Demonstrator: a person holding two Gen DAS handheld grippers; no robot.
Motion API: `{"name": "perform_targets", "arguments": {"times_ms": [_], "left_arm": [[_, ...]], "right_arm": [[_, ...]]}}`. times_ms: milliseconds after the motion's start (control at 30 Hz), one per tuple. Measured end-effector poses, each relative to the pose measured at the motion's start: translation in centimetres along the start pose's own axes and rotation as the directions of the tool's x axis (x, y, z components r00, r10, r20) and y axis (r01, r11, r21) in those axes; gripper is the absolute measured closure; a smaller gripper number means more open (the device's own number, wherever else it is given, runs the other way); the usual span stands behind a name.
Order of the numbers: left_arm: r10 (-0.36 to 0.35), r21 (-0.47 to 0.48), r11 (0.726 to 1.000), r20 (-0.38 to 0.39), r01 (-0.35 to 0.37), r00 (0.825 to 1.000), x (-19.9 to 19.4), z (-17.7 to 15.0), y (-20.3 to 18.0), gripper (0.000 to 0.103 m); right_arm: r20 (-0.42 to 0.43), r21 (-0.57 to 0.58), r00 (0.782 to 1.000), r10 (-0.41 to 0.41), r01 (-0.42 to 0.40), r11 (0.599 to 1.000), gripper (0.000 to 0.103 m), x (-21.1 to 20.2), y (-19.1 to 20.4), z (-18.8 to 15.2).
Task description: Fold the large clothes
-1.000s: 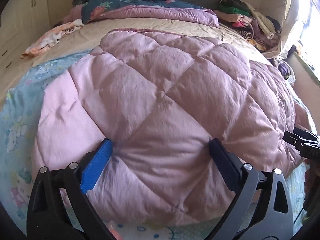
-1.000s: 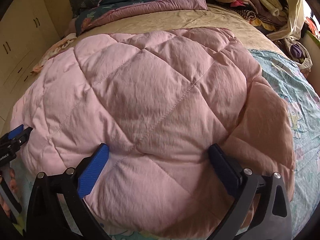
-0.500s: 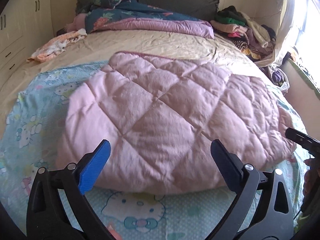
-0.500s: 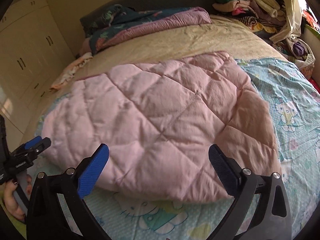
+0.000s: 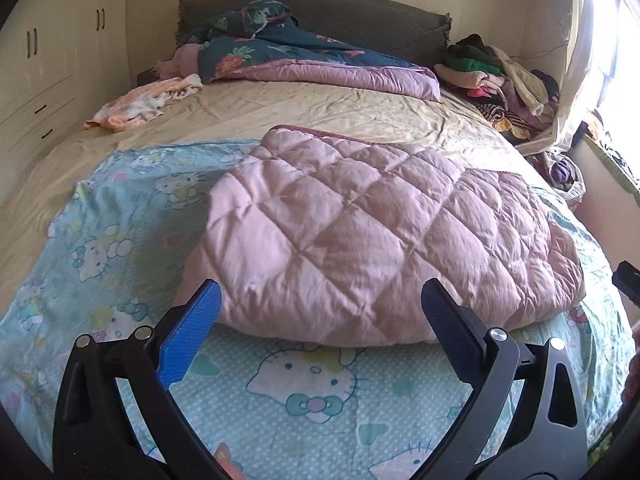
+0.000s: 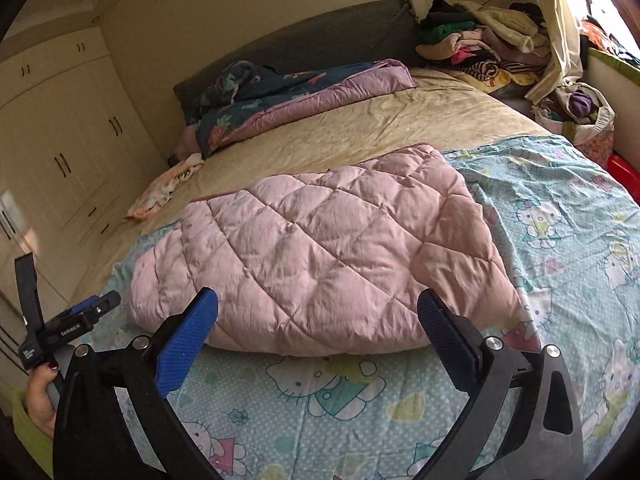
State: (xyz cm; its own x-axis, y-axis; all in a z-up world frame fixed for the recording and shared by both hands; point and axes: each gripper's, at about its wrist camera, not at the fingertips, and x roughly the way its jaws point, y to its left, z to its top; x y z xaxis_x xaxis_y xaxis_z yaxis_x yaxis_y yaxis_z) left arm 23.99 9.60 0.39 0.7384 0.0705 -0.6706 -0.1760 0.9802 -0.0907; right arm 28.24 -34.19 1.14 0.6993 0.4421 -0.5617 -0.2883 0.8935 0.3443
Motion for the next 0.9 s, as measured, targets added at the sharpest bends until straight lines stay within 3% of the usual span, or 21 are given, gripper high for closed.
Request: {"name": "perform_targets", "arguments": {"times_ms": [267, 567, 900], "left_arm": [[0.022, -0.017, 1.0, -0.021, -0.023, 1.0, -0.1, -1.3, 1.3, 0.009], [0.042, -0.053, 0.998, -0.071, -0.046, 0.997, 1.6, -2.6, 2.7, 0.009], [-0.011, -0.147, 0.989, -0.142, -0.01, 0.99, 4.5, -3.3, 4.2, 0.009]], "right_arm": [[-0.008, 0.074, 1.0, -0.008, 0.009, 0.997, 0.004, -0.2, -1.2, -1.8], [-0.055, 0.238, 0.998, -0.038, 0.05, 0.97, 0.004, 1.7, -4.1, -3.6], [-0.112, 0.338, 0.991, -0.071, 0.105, 0.935, 0.004, 4.4, -6.9, -4.5]]}}
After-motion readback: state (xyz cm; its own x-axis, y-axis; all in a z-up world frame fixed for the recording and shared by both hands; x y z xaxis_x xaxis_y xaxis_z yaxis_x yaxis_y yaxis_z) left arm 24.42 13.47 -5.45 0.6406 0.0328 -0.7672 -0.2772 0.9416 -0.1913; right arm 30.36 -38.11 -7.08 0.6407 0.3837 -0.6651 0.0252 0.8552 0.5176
